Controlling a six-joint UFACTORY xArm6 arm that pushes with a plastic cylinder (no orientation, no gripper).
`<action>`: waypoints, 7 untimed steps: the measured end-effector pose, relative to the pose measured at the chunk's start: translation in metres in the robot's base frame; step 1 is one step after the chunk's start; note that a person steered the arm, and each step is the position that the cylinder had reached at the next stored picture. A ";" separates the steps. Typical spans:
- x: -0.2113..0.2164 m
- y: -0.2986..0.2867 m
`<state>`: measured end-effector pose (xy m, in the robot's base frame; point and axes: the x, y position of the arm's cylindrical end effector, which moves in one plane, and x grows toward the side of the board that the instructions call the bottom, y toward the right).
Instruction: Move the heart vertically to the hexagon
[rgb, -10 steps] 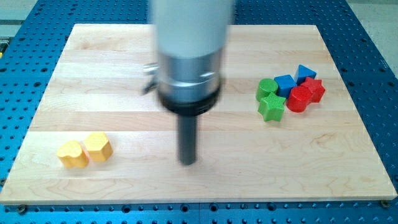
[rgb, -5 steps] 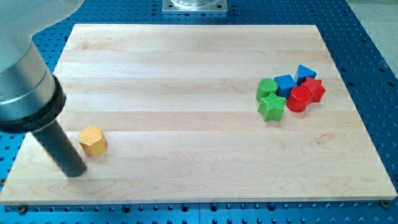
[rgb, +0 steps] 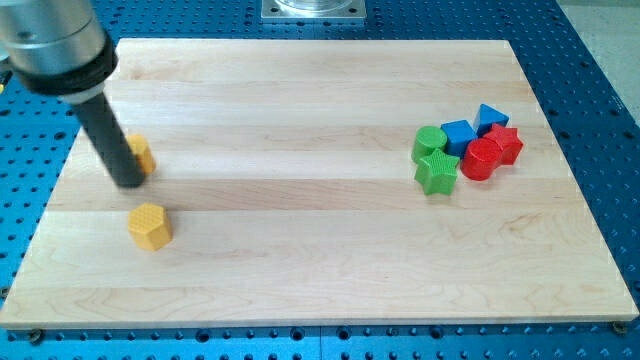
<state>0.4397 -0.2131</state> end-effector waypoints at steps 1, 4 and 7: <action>-0.055 0.005; -0.115 0.005; -0.149 0.030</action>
<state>0.2908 -0.1836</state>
